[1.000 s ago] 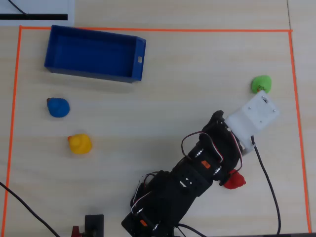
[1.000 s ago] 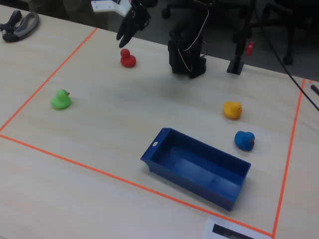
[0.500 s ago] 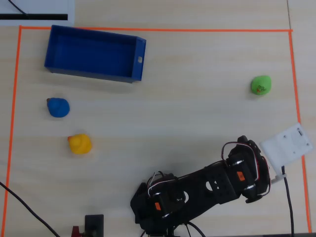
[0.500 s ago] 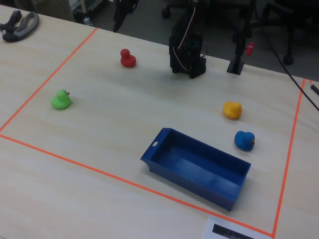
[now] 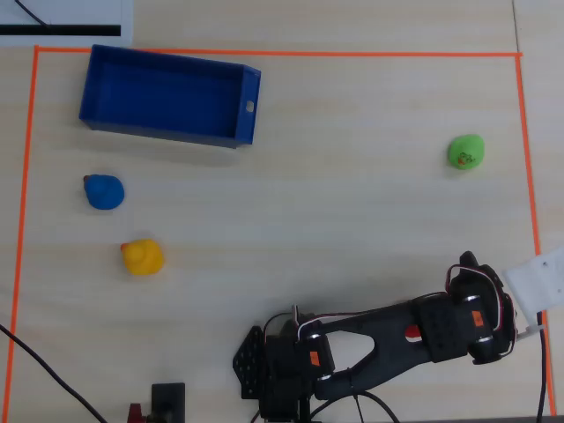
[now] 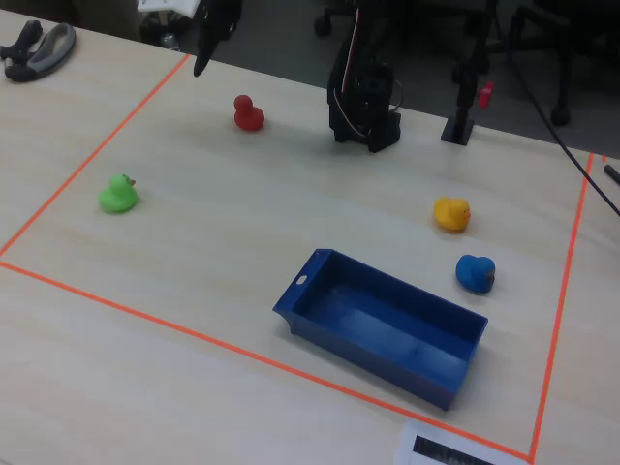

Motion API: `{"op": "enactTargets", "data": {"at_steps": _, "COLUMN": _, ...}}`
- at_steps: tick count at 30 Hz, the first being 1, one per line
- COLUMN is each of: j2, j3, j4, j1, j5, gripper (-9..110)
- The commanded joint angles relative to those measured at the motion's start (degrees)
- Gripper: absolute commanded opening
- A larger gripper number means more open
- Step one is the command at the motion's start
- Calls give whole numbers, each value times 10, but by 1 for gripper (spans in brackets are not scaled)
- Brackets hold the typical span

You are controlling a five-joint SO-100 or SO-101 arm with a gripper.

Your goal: Grasp red duck and put it into box.

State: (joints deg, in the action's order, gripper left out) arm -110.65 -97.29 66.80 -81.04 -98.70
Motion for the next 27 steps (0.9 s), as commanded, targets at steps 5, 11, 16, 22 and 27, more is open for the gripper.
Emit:
{"op": "enactTargets", "data": {"at_steps": 5, "j2": 40, "j3": -39, "j4": -79, "j1": -3, "j5": 0, "gripper": 41}}
{"op": "enactTargets", "data": {"at_steps": 11, "j2": 75, "j3": -63, "j4": -124, "j1": -11, "j5": 0, "gripper": 41}}
{"op": "enactTargets", "data": {"at_steps": 16, "j2": 102, "j3": -80, "j4": -157, "j1": -37, "j5": -16, "gripper": 41}}
{"op": "enactTargets", "data": {"at_steps": 22, "j2": 129, "j3": -91, "j4": -195, "j1": -82, "j5": -36, "gripper": 41}}
{"op": "enactTargets", "data": {"at_steps": 27, "j2": 127, "j3": -178, "j4": -265, "j1": -112, "j5": -76, "gripper": 41}}
